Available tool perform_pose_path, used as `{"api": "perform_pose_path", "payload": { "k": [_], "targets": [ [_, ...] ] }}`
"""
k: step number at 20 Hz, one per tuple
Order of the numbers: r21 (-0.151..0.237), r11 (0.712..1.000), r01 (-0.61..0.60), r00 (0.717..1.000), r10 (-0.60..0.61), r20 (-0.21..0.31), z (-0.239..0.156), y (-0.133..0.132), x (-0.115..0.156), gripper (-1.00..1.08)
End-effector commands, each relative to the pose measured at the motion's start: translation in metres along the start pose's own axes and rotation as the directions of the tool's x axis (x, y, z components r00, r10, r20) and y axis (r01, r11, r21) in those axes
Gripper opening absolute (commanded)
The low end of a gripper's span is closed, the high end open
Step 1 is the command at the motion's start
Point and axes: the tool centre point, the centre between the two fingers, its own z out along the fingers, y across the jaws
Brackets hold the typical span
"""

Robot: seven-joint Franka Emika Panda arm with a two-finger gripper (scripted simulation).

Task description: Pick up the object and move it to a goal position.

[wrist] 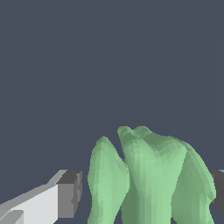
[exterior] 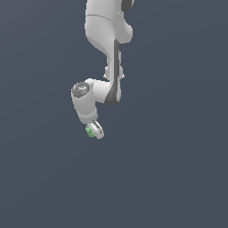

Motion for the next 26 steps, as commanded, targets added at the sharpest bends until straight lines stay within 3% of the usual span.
{"api": "perform_pose_path", "payload": {
  "k": [1, 2, 16, 26],
  "targets": [
    [0.001, 1.0, 0.0, 1.0, 0.0, -0.001, 0.002, -0.001, 0.001, 1.0],
    [0.001, 1.0, 0.0, 1.0, 0.0, -0.001, 0.002, -0.001, 0.001, -1.0],
    [0.003, 1.0, 0.001, 1.0, -0.001, -0.002, -0.004, -0.002, 0.002, -1.0],
    [0.001, 1.0, -0.001, 1.0, 0.001, -0.002, -0.058, -0.012, 0.014, -1.0]
  ]
}}
